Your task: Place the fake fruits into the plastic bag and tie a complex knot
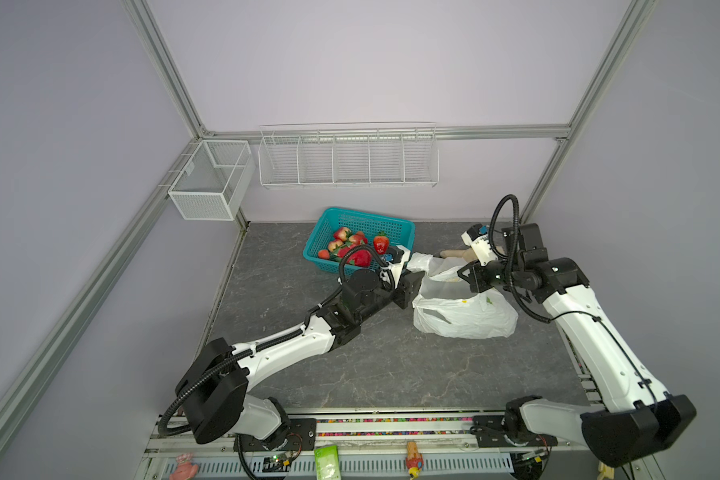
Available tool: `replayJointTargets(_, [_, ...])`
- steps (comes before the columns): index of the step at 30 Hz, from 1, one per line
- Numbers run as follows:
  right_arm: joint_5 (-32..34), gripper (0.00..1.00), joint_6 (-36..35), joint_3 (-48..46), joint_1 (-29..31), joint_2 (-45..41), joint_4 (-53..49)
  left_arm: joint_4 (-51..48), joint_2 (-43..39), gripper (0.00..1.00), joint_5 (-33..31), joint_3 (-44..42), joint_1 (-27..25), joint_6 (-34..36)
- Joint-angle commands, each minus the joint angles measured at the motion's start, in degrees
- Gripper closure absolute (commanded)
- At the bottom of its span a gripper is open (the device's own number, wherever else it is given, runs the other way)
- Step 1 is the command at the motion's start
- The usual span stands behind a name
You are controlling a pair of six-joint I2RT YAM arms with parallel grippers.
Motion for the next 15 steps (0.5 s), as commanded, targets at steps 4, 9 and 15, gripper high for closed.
replayJointTargets(4, [3.4, 0.94, -7.6, 3.0, 0.1, -0.6, -3.1, -2.4, -2.0, 1.00, -2.1, 1.3, 0.1, 1.0])
replayJointTargets(9, [5.4, 0.94, -8.5, 2.8, -0.1, -3.2, -1.4, -5.4, -7.1, 1.00, -5.8, -2.1, 0.3, 0.9])
replayJointTargets(15, [2.5, 0.94, -6.7, 3.2, -0.2, -3.6, -1.0, -7.9, -12.7, 1.00, -8.0, -7.0, 0.3, 3.7])
